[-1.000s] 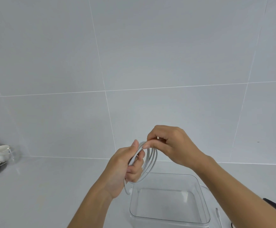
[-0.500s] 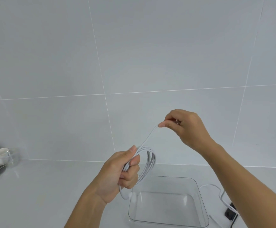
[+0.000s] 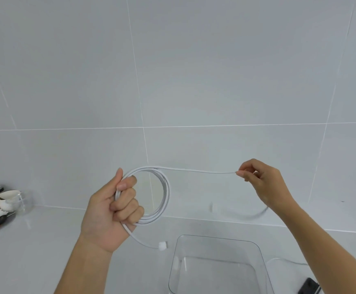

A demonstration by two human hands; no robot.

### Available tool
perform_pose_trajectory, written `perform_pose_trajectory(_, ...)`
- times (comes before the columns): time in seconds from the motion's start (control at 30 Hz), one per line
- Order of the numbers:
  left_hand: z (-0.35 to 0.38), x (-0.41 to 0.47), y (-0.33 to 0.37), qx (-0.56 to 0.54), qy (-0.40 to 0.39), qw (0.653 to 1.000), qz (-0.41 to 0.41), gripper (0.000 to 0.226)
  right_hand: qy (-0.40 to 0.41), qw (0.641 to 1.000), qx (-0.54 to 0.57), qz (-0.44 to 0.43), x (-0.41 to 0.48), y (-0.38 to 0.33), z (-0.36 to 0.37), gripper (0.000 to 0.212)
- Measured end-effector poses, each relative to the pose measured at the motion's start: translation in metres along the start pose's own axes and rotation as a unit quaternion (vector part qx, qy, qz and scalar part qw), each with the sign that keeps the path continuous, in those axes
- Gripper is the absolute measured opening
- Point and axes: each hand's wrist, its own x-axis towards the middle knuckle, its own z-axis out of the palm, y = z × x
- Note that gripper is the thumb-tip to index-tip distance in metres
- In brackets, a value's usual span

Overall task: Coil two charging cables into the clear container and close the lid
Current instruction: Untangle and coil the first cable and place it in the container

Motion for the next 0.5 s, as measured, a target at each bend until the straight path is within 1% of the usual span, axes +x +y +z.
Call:
perform_pose_trajectory(0.07,-0.006,0.001,0.005,-0.007,-0.024,1.000,0.007,0.060,-0.006,0.998,-0.053,-0.025,-0.004,0.006,0.006,0.013)
perform_pose_trajectory(0.13,-0.007,0.003,0.010,-0.018,-0.021,0.999,0.024,0.057,-0.006,0.986,-0.145,-0.083,-0.011,0.014,0.013,0.013)
perform_pose_trajectory(0.17,-0.002,0.007,0.012,-0.023,-0.018,0.999,0.033,0.051,-0.007,0.973,-0.192,-0.126,-0.014,0.018,0.018,0.013)
perform_pose_trajectory(0.2,0.004,0.010,0.012,-0.015,-0.001,0.999,0.051,0.039,-0.016,0.959,-0.230,-0.166,-0.019,0.021,0.023,0.016)
perform_pose_trajectory(0.23,0.010,0.008,0.011,0.018,0.069,0.993,0.089,0.028,-0.033,0.946,-0.256,-0.198,-0.022,0.023,0.027,0.021)
perform_pose_trajectory(0.27,0.016,0.007,0.009,0.053,0.156,0.978,0.127,0.025,-0.053,0.933,-0.278,-0.223,-0.025,0.025,0.031,0.027)
perform_pose_trajectory(0.3,0.022,0.007,0.008,0.075,0.212,0.962,0.156,0.026,-0.070,0.919,-0.301,-0.245,-0.028,0.025,0.034,0.034)
perform_pose_trajectory(0.37,0.026,0.010,0.006,0.078,0.255,0.946,0.185,0.034,-0.093,0.889,-0.345,-0.285,-0.033,0.025,0.043,0.042)
perform_pose_trajectory(0.43,0.023,0.013,0.005,0.076,0.276,0.939,0.189,0.046,-0.102,0.861,-0.383,-0.320,-0.038,0.024,0.051,0.041)
perform_pose_trajectory(0.5,0.022,0.014,0.003,0.076,0.285,0.936,0.194,0.050,-0.107,0.841,-0.407,-0.339,-0.042,0.023,0.059,0.041)
